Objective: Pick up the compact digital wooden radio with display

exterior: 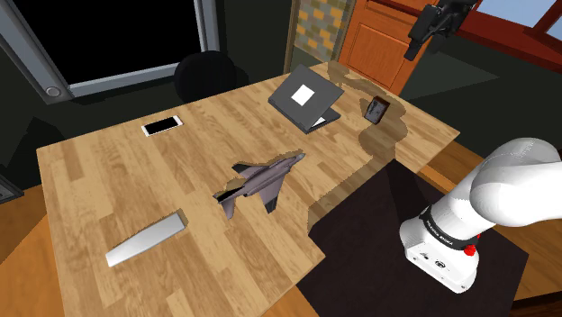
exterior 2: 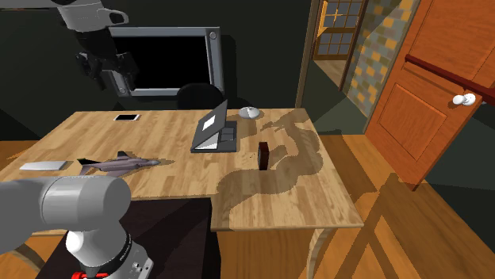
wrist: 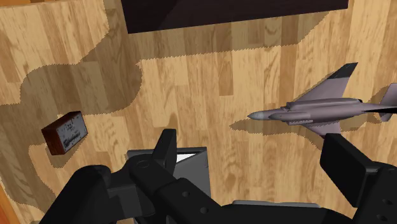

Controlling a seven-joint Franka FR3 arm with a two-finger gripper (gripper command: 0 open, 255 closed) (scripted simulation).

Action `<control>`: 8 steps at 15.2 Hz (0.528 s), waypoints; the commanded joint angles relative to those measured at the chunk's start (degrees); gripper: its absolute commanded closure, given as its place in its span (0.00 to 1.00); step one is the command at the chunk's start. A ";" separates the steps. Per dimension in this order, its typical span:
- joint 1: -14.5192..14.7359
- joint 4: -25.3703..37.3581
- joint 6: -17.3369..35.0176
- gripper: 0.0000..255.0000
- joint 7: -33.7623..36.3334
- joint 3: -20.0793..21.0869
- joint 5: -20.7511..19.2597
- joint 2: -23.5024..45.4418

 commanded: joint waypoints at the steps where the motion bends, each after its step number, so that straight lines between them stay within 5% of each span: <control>1: 0.00 0.00 0.00 0.00 0.00 0.00 0.00 0.00; 8: -2.06 -4.32 9.72 0.00 -6.85 -7.53 -3.97 5.29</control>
